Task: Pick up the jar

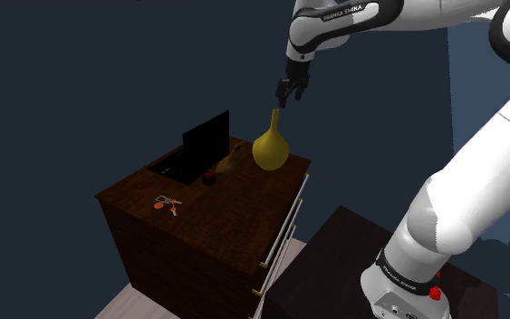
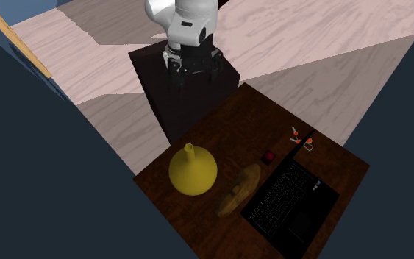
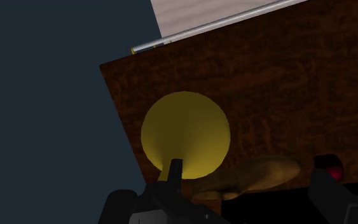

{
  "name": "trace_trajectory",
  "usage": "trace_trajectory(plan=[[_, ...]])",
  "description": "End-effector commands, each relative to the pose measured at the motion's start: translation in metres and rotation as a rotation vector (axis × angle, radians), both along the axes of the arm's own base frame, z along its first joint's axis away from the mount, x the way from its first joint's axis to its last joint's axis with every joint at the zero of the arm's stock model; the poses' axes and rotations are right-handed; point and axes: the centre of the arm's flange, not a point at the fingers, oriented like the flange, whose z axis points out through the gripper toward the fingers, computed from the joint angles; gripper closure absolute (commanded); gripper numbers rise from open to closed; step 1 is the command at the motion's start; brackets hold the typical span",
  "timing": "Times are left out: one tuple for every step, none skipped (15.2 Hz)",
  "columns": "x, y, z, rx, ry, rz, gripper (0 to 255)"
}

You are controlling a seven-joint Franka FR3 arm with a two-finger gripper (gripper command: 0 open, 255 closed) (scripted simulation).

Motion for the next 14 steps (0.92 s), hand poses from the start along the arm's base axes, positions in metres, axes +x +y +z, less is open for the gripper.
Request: trace_trajectory(plan=[[0.021,-0.014,-0.007,-0.001,-0.001,-0.001,0],[0.031,-0.022,-0.011,-0.001,-0.002,-0.001,0],[0.041,-0.03,-0.015,-0.001,-0.002,-0.002,0],[0.051,-0.037,-0.018,-0.001,-0.003,-0.003,0],[0.061,-0.045,-0.022,-0.001,-0.003,-0.004,0],[0.071,-0.052,-0.026,-0.001,-0.004,-0.004,0],[0.081,-0.06,-0.03,-0.001,-0.004,-0.005,0],[0.091,-0.067,-0.033,-0.001,-0.005,-0.006,0],[0.102,-0.075,-0.037,-0.001,-0.005,-0.006,0],[0.112,-0.083,-0.041,-0.001,-0.006,-0.007,0],[0.122,-0.09,-0.045,-0.001,-0.006,-0.008,0],[0.122,-0.091,-0.045,-0.001,-0.006,-0.008,0],[0.122,-0.091,-0.05,-0.001,-0.006,-0.008,0],[0.122,-0.091,-0.055,-0.001,-0.006,-0.008,0]])
